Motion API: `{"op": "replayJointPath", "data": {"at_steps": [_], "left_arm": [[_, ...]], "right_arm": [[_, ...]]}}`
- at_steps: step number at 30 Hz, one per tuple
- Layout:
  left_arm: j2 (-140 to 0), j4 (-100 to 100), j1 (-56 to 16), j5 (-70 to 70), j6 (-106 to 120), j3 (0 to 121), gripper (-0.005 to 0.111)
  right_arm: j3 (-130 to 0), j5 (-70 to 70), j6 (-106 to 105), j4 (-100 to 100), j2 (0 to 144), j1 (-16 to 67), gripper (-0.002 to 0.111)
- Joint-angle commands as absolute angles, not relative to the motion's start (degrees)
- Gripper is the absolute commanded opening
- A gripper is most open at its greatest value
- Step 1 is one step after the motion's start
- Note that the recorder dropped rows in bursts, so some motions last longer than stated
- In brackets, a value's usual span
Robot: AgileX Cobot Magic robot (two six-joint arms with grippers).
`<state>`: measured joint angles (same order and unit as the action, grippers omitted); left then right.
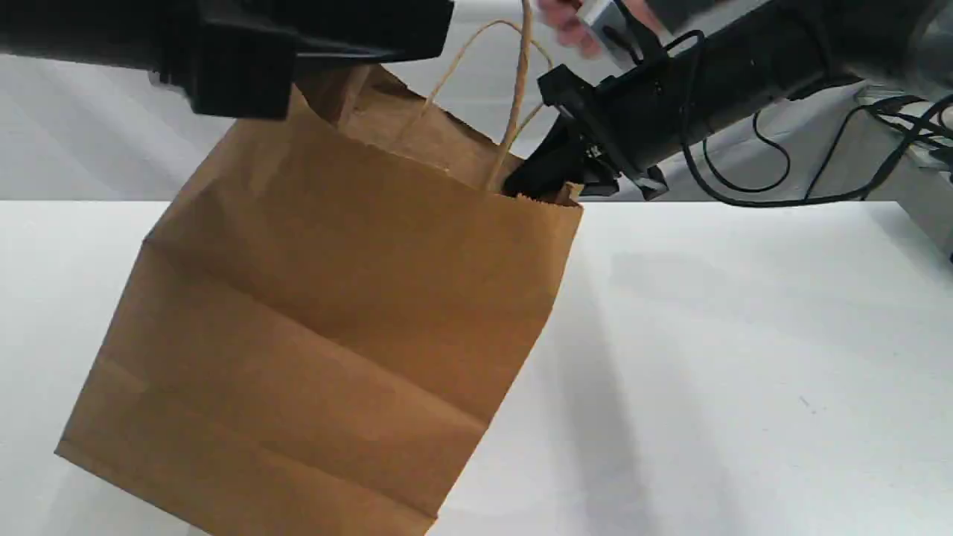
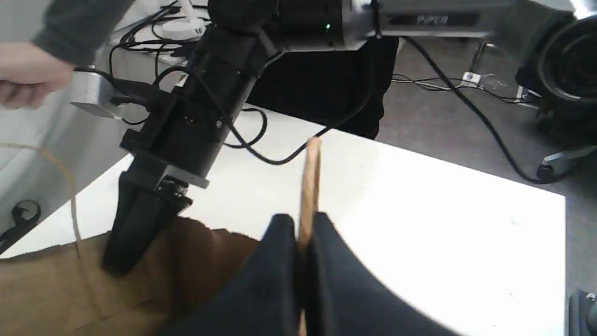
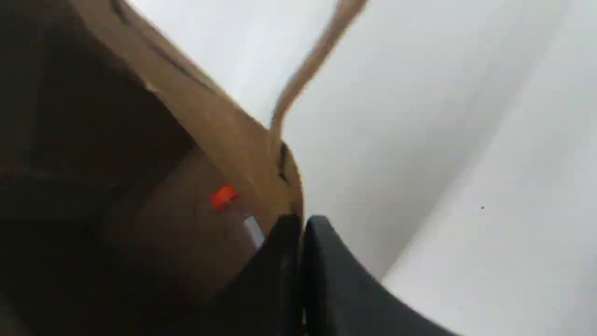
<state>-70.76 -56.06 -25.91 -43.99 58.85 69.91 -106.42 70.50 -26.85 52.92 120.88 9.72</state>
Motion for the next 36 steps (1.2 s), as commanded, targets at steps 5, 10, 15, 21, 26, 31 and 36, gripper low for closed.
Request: {"op": "replayJointPath", "data": {"at_steps": [5,10,15,21,26,31,36], "left_arm": [[-70.67,-55.11,-26.21,-43.54,57.1,70.2,0.0],[-70.67,-62.54,-26.21,-39.56,59.88,66.97,0.0],[-70.67,-75.95,-26.21,-35.35,71.13,58.95,0.0],[-70.67,-90.48,-26.21,-32.98,81.81,52.98,0.0],[-70.67,-99.95,-26.21,-33.29,90.69,50.78,0.0],[-70.67,-99.95,-26.21,-32.79,90.69,50.01,0.0],[-70.67,-99.95,-26.21,-31.01,91.53,48.72,0.0]], "right_arm": [[-106.75,69.96,-28.3,52.69,116.21,7.78,0.0],[-106.75,69.96,-28.67,52.59,114.04,7.91,0.0],[-109.01,69.96,-27.3,48.86,112.99,7.91,0.0],[-112.8,69.96,-25.28,45.58,112.99,8.8,0.0],[-112.8,69.96,-25.28,44.26,113.25,10.85,0.0],[-112.8,69.96,-24.8,40.43,113.63,12.23,0.0],[-112.8,69.96,-23.58,37.74,113.68,12.69,0.0]]}}
